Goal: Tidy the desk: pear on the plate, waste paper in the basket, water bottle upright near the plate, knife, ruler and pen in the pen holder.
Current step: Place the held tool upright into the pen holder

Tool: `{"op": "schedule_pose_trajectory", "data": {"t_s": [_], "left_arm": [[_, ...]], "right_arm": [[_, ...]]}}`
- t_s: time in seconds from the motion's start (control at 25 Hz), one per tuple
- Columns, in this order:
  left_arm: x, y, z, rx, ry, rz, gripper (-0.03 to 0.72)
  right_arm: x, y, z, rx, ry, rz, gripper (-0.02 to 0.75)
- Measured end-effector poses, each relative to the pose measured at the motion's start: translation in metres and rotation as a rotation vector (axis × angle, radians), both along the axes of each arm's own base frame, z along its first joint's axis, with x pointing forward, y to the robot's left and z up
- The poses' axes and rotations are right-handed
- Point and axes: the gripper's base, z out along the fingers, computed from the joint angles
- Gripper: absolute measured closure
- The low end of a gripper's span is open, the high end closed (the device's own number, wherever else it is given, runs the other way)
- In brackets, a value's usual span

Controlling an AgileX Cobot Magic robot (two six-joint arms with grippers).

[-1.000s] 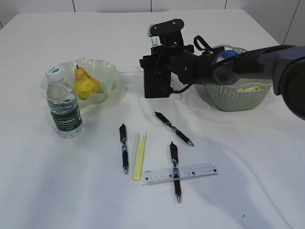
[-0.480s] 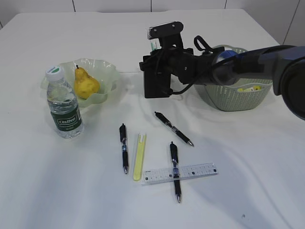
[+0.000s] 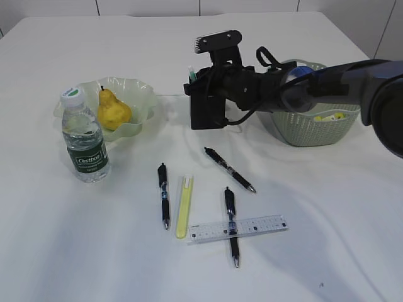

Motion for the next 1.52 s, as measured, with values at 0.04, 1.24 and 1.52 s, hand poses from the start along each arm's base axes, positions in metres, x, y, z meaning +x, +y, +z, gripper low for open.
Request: {"op": "schedule_pose_trajectory", "data": {"t_s": [0.04,1.24,1.52], "left_arm": [[0.0,0.0,0.0,0.0,0.0,0.0,0.246],[0.002,0.002,0.002,0.03,-0.029,-0.006,0.246],[0.002,0.002,0.002,0.033,-0.031,-0.007,0.246]], "right_arm": [[0.0,0.0,0.0,0.003,0.007,0.0,0.488],[-0.062,-0.018,0.109,-0.136,0.474,0.232,0.491],[-0.086,-0.027,0.11,-0.165,0.743,0.192,0.491]]}}
